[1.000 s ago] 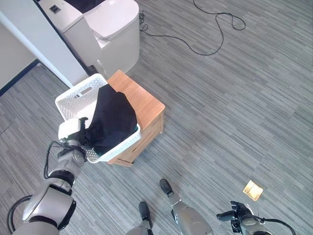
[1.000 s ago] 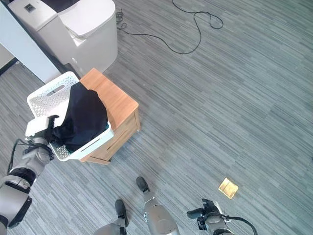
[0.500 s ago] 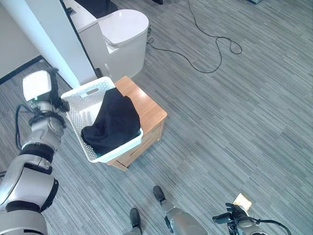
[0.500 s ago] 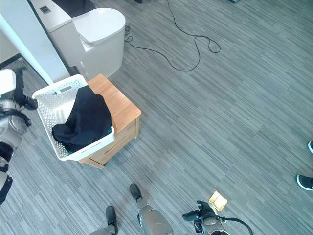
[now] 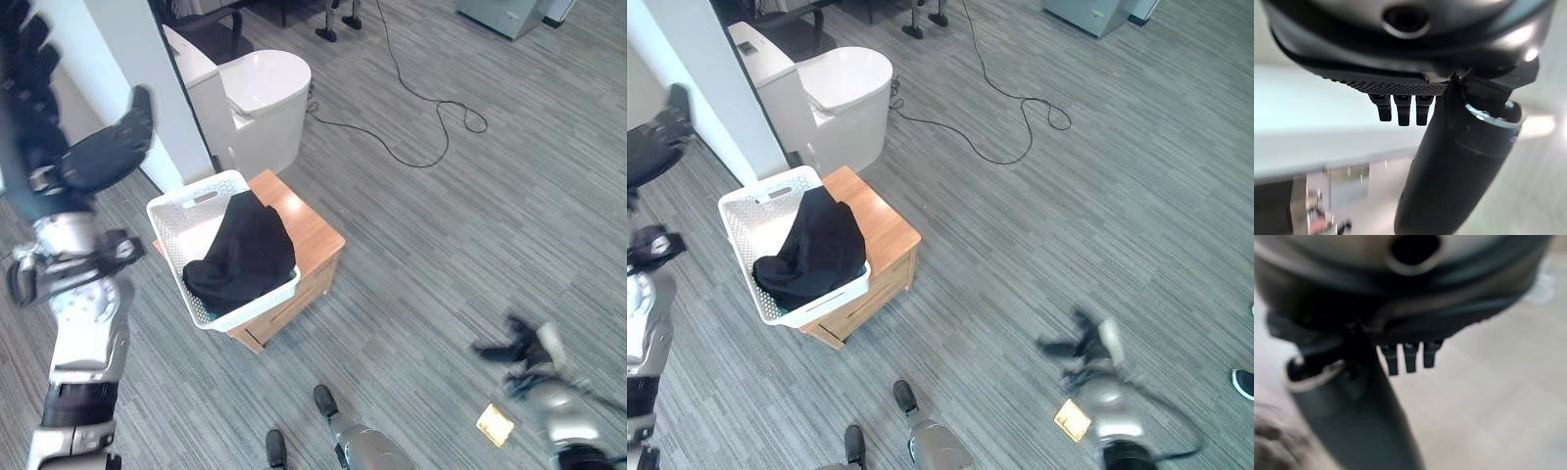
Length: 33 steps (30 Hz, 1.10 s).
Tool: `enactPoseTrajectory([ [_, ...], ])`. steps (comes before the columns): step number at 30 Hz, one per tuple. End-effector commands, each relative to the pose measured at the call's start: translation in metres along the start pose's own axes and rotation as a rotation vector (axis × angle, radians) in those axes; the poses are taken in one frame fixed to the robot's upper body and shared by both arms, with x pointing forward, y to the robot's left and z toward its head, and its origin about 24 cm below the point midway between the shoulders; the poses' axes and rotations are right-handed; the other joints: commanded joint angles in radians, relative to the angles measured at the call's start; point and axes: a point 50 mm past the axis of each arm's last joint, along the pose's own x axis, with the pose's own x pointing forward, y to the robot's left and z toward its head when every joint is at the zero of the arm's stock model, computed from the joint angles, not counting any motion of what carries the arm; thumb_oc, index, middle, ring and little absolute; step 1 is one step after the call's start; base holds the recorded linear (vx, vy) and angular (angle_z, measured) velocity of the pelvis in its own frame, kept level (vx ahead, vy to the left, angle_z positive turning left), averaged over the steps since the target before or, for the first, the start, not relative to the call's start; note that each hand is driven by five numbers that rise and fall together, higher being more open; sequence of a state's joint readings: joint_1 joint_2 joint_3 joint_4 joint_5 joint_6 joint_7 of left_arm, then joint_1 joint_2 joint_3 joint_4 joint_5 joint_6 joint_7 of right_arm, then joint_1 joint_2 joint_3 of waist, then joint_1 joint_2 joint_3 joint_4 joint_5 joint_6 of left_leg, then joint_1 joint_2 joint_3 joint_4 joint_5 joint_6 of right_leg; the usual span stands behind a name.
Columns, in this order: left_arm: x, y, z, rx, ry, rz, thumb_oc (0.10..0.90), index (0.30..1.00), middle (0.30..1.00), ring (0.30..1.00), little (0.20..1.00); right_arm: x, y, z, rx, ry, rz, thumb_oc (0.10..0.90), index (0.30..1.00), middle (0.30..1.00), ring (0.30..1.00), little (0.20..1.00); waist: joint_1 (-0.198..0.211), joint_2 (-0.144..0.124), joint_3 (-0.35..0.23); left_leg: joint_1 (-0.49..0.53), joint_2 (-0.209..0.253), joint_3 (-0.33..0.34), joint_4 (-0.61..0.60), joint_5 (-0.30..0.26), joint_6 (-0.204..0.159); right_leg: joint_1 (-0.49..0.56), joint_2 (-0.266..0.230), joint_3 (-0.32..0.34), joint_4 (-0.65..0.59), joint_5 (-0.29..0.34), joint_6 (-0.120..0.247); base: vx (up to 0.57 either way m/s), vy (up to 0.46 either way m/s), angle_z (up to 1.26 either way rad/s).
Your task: Pick up bed clothes into laundry basket.
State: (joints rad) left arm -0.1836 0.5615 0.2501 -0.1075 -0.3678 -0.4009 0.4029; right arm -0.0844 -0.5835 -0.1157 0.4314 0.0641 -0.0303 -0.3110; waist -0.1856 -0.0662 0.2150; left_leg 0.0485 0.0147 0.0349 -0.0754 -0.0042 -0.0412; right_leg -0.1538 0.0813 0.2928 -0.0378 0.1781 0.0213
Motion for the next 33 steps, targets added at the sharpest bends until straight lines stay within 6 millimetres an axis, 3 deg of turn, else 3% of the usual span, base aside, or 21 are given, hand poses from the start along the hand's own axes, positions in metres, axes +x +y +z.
enactPoseTrajectory([
  [1,-0.005,0.018,0.022,0.174,-0.114,-0.044,0.8,0.9,0.9,0.9,0.9,-0.048,0.043,0.065,-0.031,-0.481,0.174,0.8,0.9,0.9,0.9,0.9,0.024,-0.056,-0.108,-0.046,-0.041,-0.034,-0.012,-0.035,0.001,0.008,-0.037,0.009,0.024,-0.139,0.153,-0.2,-0.007,0.17],
  [3,-0.012,0.016,0.014,0.175,-0.078,-0.043,0.8,0.9,0.9,0.9,0.9,-0.049,0.052,0.087,-0.011,-0.582,0.178,0.8,0.9,0.9,0.9,0.9,0.049,-0.051,-0.095,-0.054,-0.036,-0.055,-0.012,-0.018,0.001,0.01,-0.027,-0.008,0.06,-0.163,0.145,-0.29,-0.04,0.25],
  [6,-0.02,0.015,-0.002,0.137,0.012,-0.023,0.8,0.9,0.9,0.9,0.9,-0.048,0.05,0.132,0.02,-0.743,0.169,0.8,0.9,0.9,0.9,0.9,0.113,-0.036,-0.054,-0.099,-0.019,-0.1,-0.012,0.042,-0.029,0.078,-0.008,-0.081,0.144,-0.264,0.1,-0.44,-0.106,0.56],
  [7,-0.024,0.016,-0.006,0.117,0.042,-0.023,0.8,0.9,0.9,0.9,0.9,-0.048,0.048,0.144,0.038,-0.781,0.174,0.8,0.9,0.9,0.9,0.9,0.138,-0.03,-0.05,-0.141,-0.007,-0.097,-0.012,0.079,-0.048,0.113,0.002,-0.119,0.14,-0.28,0.079,-0.32,-0.075,0.69],
  [8,-0.024,0.016,-0.006,0.116,0.043,-0.023,0.8,0.9,0.9,0.9,0.9,-0.048,0.048,0.144,0.037,-0.781,0.174,0.8,0.9,0.9,0.9,0.9,0.135,-0.03,-0.054,-0.139,-0.009,-0.099,-0.012,0.069,-0.048,0.117,0.0,-0.122,0.136,-0.288,0.077,-0.4,-0.14,0.68],
  [9,-0.026,0.019,-0.013,0.126,0.09,-0.037,0.8,0.9,0.9,0.9,0.9,-0.047,0.05,0.162,0.05,-0.838,0.201,0.8,0.9,0.9,0.9,0.9,0.161,-0.044,-0.056,-0.184,0.018,-0.056,-0.012,0.077,-0.082,0.167,-0.015,-0.185,0.113,-0.306,0.059,-0.28,-0.135,0.6],
  [13,-0.033,0.021,-0.023,0.049,0.166,-0.026,0.8,0.9,0.9,0.9,0.9,-0.048,0.048,0.192,0.129,-0.927,0.239,0.8,0.9,0.9,0.9,0.9,0.159,-0.053,-0.06,-0.266,0.057,0.014,-0.012,0.084,-0.116,0.215,-0.009,-0.17,0.002,-0.317,0.022,-0.25,-0.096,0.42],
  [15,-0.051,0.025,-0.037,-0.019,0.275,0.0,0.8,0.9,0.9,0.9,0.9,-0.051,0.043,0.214,0.19,-1.001,0.258,0.8,0.9,0.9,0.9,0.9,0.164,-0.042,-0.034,-0.354,0.105,0.024,-0.012,0.113,-0.15,0.223,0.032,-0.133,-0.049,-0.329,0.007,-0.28,-0.124,0.03],
  [16,-0.056,0.023,-0.042,-0.044,0.309,-0.018,0.8,0.9,0.9,0.9,0.9,-0.051,0.043,0.218,0.186,-1.013,0.267,0.8,0.9,0.9,0.9,0.9,0.163,-0.041,-0.02,-0.38,0.108,0.045,-0.012,0.115,-0.156,0.223,0.042,-0.124,-0.049,-0.337,0.004,-0.3,-0.085,0.12],
  [17,-0.062,0.019,-0.046,-0.084,0.343,-0.022,0.8,0.9,0.9,0.9,0.9,-0.051,0.041,0.223,0.176,-1.035,0.269,0.8,0.9,0.9,0.9,0.9,0.155,-0.045,0.001,-0.403,0.098,0.082,-0.012,0.101,-0.146,0.221,0.045,-0.105,-0.049,-0.347,0.002,-0.26,-0.005,0.43],
  [19,-0.072,0.012,-0.052,-0.155,0.4,-0.046,0.8,0.9,0.9,0.9,0.9,-0.049,0.038,0.221,0.157,-1.021,0.273,0.8,0.9,0.9,0.9,0.9,0.134,-0.05,0.01,-0.391,0.052,0.11,0.017,0.057,-0.077,0.2,0.059,-0.06,-0.025,-0.333,0.004,-0.21,-0.002,0.87],
  [20,-0.072,0.012,-0.052,-0.156,0.4,-0.047,0.8,0.9,0.9,0.9,0.9,-0.049,0.037,0.221,0.157,-1.021,0.273,0.8,0.9,0.9,0.9,0.9,0.133,-0.048,0.01,-0.393,0.053,0.108,0.016,0.062,-0.077,0.198,0.06,-0.063,-0.024,-0.331,0.004,-0.16,-0.006,1.13],
  [22,-0.083,0.015,-0.056,-0.126,0.459,-0.086,0.8,0.9,0.9,0.9,0.9,-0.053,0.033,0.219,0.177,-1.016,0.274,0.8,0.9,0.9,0.9,0.9,0.124,-0.054,0.019,-0.366,0.013,0.038,0.172,0.023,-0.053,0.189,0.046,-0.025,0.01,-0.308,0.011,-0.16,0.047,0.84],
  [24,-0.086,0.016,-0.058,-0.098,0.482,-0.108,0.8,0.9,0.9,0.9,0.9,-0.054,0.032,0.217,0.185,-1.008,0.273,0.8,0.9,0.9,0.9,0.9,0.117,-0.054,0.017,-0.345,0.005,0.003,0.235,0.008,-0.056,0.19,0.028,-0.034,0.016,-0.299,0.018,-0.14,0.152,1.86],
  [25,-0.088,0.016,-0.06,-0.064,0.508,-0.141,0.8,0.9,0.9,0.9,0.9,-0.056,0.035,0.207,0.204,-0.979,0.281,0.8,0.9,0.9,0.9,0.9,0.109,-0.059,0.014,-0.292,0.052,-0.021,0.29,-0.02,-0.052,0.2,-0.03,-0.08,0.013,-0.29,0.035,-0.22,0.282,2.35],
  [27,-0.09,0.02,-0.059,-0.04,0.518,-0.128,0.8,0.9,0.9,0.9,0.9,-0.059,0.04,0.196,0.218,-0.939,0.295,0.8,0.9,0.9,0.9,0.9,0.115,-0.056,-0.005,-0.217,0.182,-0.006,0.235,-0.004,-0.055,0.207,-0.085,-0.176,0.001,-0.286,0.056,-0.19,0.238,2.14],
  [28,-0.09,0.02,-0.059,-0.039,0.518,-0.128,0.8,0.9,0.9,0.9,0.9,-0.059,0.04,0.196,0.219,-0.938,0.295,0.8,0.9,0.9,0.9,0.9,0.111,-0.056,-0.005,-0.216,0.182,-0.011,0.227,0.005,-0.057,0.206,-0.084,-0.18,0.0,-0.283,0.055,-0.16,0.26,2.23],
  [29,-0.089,0.03,-0.056,0.011,0.511,-0.085,0.8,0.9,0.9,0.9,0.9,-0.062,0.047,0.188,0.252,-0.902,0.313,0.8,0.9,0.9,0.9,0.9,0.15,-0.046,-0.023,-0.183,0.319,0.066,0.128,0.046,-0.091,0.221,-0.137,-0.325,-0.016,-0.292,0.084,-0.16,0.294,1.74],
  [31,-0.087,0.037,-0.054,0.068,0.503,-0.053,0.8,0.9,0.9,0.9,0.9,-0.058,0.054,0.178,0.252,-0.845,0.313,0.8,0.9,0.9,0.9,0.9,0.171,-0.035,-0.021,-0.239,0.412,0.196,0.047,0.106,-0.126,0.232,-0.199,-0.477,-0.04,-0.28,0.117,-0.11,0.441,2.59],
  [33,-0.088,0.035,-0.051,0.086,0.518,-0.129,0.8,0.9,0.9,0.9,0.9,-0.061,0.059,0.179,0.232,-0.852,0.339,0.8,0.9,0.9,0.9,0.9,0.199,0.0,-0.037,-0.217,0.396,0.216,0.02,0.126,-0.167,0.233,-0.269,-0.561,-0.049,-0.235,0.163,0.04,0.52,2.24],
])
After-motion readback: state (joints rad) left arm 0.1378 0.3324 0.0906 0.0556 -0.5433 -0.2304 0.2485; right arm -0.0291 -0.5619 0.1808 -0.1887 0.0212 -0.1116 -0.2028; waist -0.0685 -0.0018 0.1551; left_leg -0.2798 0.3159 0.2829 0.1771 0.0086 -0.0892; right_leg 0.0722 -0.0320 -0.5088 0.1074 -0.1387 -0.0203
